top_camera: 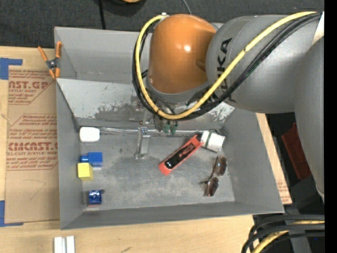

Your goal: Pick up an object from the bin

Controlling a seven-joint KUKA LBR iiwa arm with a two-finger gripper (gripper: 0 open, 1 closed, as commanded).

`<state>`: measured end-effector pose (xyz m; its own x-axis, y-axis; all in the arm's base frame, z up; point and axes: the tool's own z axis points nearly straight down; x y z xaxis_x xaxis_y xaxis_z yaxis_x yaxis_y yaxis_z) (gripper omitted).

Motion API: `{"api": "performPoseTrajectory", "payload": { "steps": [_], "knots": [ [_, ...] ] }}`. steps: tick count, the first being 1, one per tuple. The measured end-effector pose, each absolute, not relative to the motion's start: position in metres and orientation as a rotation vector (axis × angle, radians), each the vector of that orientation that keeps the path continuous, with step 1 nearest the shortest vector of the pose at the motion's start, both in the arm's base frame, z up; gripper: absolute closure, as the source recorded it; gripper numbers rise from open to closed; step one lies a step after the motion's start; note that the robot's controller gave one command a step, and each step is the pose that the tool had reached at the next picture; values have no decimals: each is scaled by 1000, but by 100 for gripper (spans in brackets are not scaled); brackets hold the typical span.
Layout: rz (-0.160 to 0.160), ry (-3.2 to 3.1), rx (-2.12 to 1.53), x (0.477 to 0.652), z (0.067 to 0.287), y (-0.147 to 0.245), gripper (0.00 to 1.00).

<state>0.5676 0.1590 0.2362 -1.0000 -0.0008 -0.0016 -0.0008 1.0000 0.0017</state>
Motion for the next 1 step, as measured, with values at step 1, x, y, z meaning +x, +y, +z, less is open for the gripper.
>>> {"api": "performPoseTrajectory", "payload": {
  "steps": [1],
  "knots": [
    [5,3135,25,574,181,187,0]
  ]
}}
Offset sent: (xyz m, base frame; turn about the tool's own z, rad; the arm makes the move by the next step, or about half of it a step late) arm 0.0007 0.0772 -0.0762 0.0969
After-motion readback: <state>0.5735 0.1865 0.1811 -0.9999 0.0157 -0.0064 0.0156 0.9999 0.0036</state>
